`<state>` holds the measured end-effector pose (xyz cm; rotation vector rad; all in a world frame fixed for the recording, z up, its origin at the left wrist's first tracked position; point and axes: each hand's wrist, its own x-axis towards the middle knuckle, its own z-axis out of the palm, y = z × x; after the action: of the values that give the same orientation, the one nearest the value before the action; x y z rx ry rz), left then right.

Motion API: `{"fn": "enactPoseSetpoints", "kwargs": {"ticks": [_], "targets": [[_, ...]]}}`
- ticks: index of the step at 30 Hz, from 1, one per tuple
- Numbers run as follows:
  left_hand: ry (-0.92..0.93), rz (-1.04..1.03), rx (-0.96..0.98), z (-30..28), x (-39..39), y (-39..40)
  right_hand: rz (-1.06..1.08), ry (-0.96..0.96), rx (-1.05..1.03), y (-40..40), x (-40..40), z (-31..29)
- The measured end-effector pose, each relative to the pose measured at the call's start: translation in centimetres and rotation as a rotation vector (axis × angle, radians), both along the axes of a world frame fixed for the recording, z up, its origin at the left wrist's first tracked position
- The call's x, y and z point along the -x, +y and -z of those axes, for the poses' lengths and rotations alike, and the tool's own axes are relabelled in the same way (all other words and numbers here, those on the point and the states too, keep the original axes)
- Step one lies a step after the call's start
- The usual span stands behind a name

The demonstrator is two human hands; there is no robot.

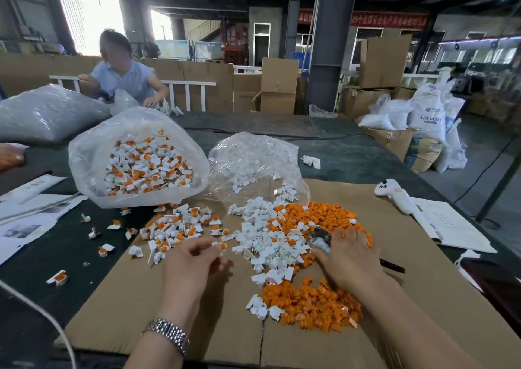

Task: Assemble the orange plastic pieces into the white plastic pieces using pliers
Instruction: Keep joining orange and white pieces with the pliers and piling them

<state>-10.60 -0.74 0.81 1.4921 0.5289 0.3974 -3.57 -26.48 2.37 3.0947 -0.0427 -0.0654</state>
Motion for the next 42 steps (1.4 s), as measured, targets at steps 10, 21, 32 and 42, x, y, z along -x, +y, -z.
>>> {"fn": "enactPoseSetpoints", "kwargs": {"ticks": [10,21,32,42], "targets": [[-0.015,0.195,-0.357,-0.3,0.4,-0.3,-0.416,-0.003,-0.276,1.1,1.6,-1.6],[0.048,0.619,-0.853,0.4,0.3,-1.8,-0.449,-0.034,-0.270,3.2,1.9,-0.1],[0.079,0.616,-1.028,0.8,-0.2,-2.7,-0.401,-0.075,-0.315,2.6,1.8,0.1],[0.096,0.449,-0.819,0.3,-0.1,-2.9,-0.335,-0.241,-0.526,2.4,1.4,0.2]]}}
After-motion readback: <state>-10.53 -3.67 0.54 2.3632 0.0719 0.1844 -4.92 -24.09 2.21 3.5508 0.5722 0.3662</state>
